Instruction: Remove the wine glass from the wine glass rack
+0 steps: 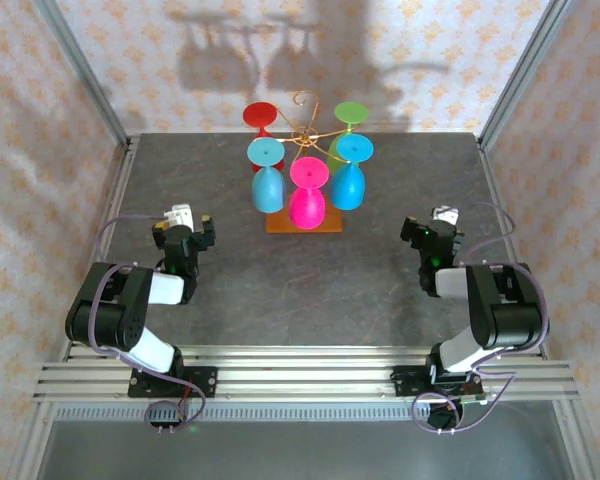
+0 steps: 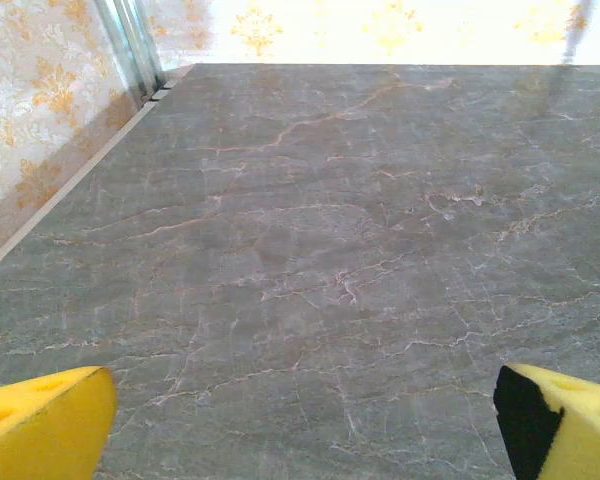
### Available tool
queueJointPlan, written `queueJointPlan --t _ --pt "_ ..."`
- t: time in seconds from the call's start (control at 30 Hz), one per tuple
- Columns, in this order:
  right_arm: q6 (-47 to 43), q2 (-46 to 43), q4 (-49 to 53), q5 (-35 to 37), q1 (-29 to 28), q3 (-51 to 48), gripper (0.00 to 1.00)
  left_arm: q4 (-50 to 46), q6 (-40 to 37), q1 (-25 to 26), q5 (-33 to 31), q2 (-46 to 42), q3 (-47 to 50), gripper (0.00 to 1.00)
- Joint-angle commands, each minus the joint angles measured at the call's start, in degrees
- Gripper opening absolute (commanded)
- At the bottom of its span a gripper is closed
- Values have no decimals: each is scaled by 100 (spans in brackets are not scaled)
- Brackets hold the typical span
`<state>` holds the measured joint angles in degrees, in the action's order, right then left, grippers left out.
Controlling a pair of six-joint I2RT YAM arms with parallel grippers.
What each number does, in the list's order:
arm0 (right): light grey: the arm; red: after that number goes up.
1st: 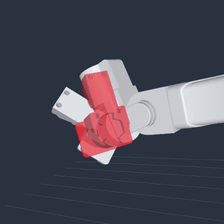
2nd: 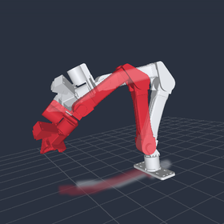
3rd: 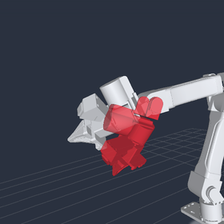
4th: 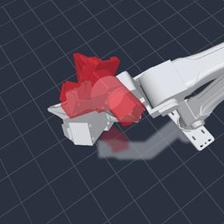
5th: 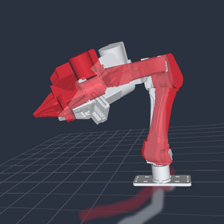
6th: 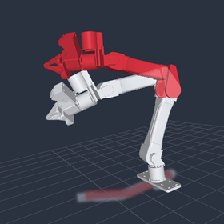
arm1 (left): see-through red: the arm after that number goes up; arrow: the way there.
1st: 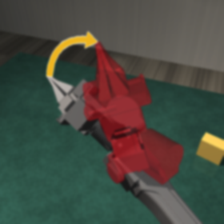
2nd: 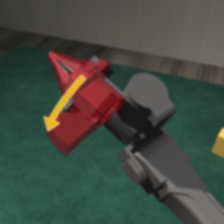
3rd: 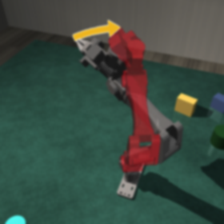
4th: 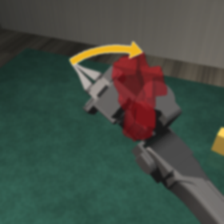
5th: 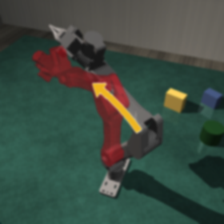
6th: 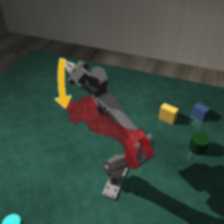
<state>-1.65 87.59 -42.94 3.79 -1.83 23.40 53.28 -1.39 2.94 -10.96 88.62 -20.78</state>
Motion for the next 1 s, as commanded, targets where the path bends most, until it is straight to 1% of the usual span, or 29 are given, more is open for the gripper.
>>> queueJointPlan --t 0.0,0.9,0.93,0.97 --pt "-73 -31 -149 44 -6 61 99 -9 77 -52 -159 -55 -49 100" --pt "-72 -29 -143 29 2 69 99 -19 77 -48 -148 -60 -58 100" --pt "-73 -33 -150 34 -2 64 99 -19 77 -50 -146 -55 -58 96" --pt "-87 -45 -173 30 -2 48 99 -19 76 -55 -149 -60 -58 85"
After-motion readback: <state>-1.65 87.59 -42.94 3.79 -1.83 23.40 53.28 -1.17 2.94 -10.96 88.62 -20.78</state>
